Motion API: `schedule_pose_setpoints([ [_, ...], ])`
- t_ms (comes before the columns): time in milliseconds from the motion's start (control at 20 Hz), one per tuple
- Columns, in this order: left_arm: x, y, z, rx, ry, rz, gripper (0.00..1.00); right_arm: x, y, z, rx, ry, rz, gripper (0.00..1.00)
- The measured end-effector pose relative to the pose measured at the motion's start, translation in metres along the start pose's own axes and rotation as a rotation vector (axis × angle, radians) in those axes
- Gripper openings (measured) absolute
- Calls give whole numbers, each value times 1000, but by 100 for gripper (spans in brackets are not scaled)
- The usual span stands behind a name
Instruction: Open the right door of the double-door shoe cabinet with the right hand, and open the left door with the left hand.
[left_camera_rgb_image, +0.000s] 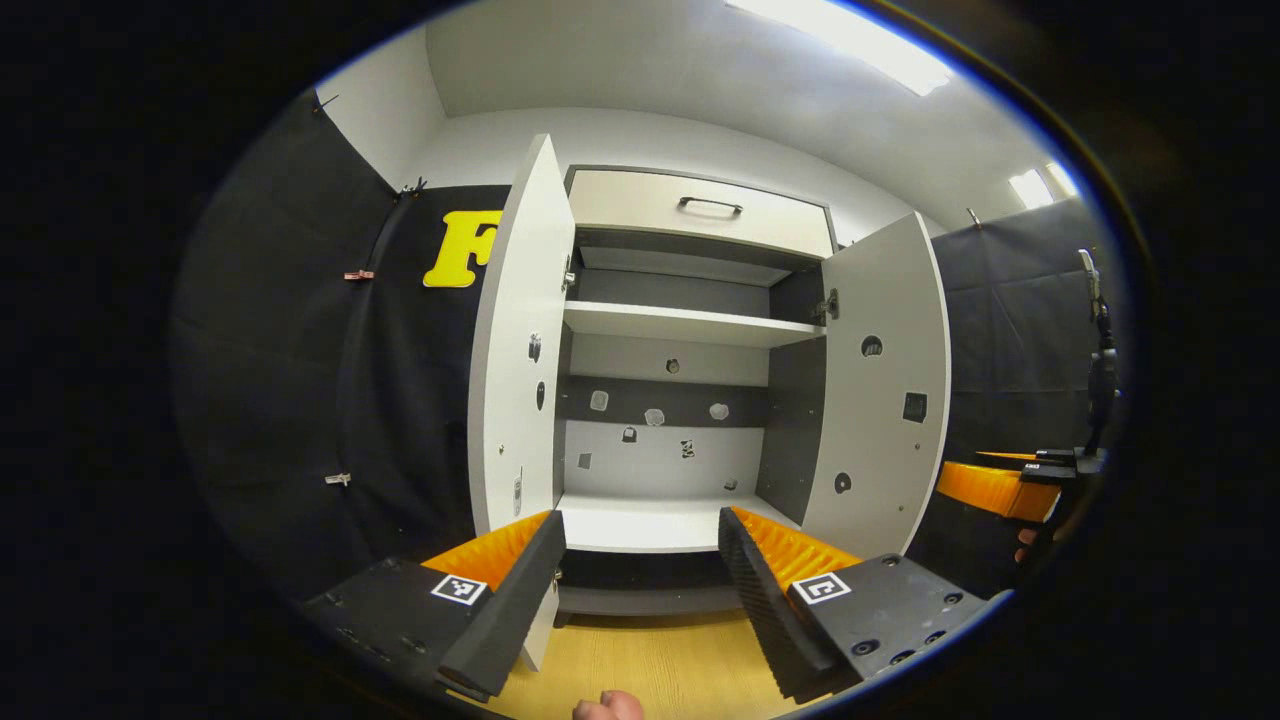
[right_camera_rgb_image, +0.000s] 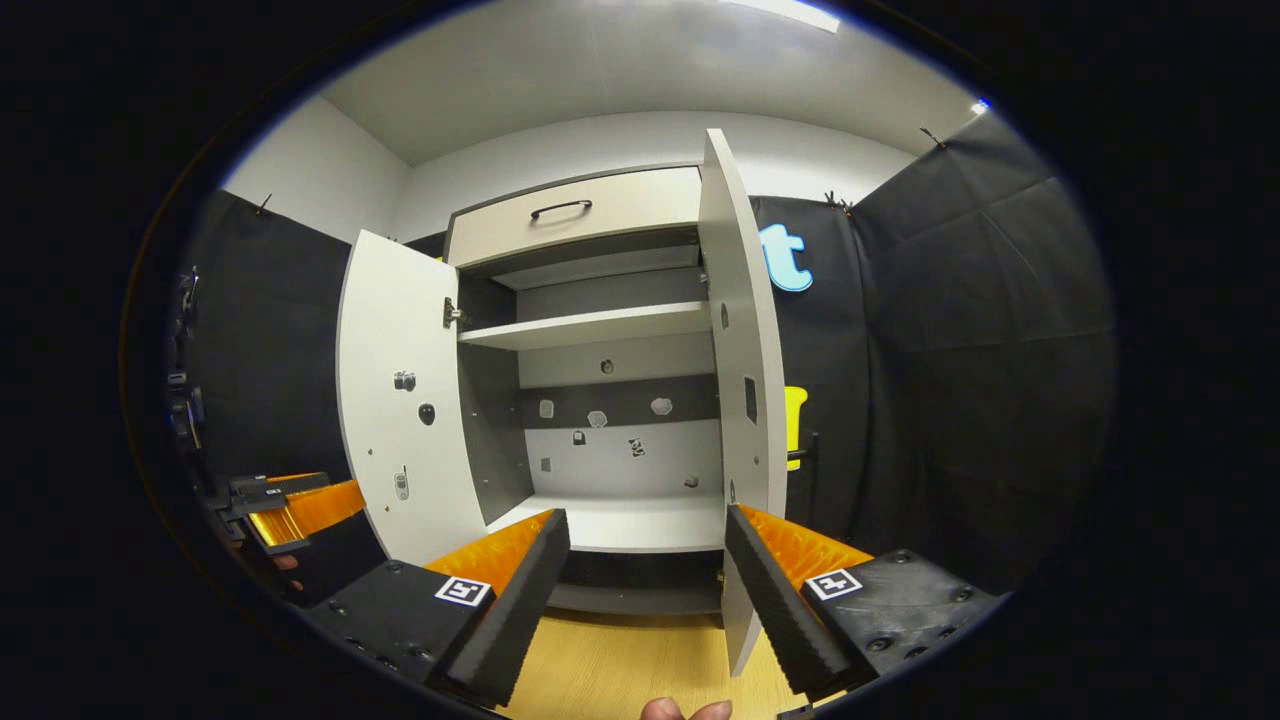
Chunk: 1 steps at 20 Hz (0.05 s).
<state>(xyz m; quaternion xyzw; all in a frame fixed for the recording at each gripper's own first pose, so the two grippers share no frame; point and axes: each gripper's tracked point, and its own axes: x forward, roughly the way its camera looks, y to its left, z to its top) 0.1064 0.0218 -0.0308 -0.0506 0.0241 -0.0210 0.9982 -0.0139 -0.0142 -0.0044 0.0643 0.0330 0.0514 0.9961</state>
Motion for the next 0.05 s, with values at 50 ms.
schedule_pose_setpoints([
  [50,0,0,1,2,-1,1,95,0,0,0,4,-1,1,98],
])
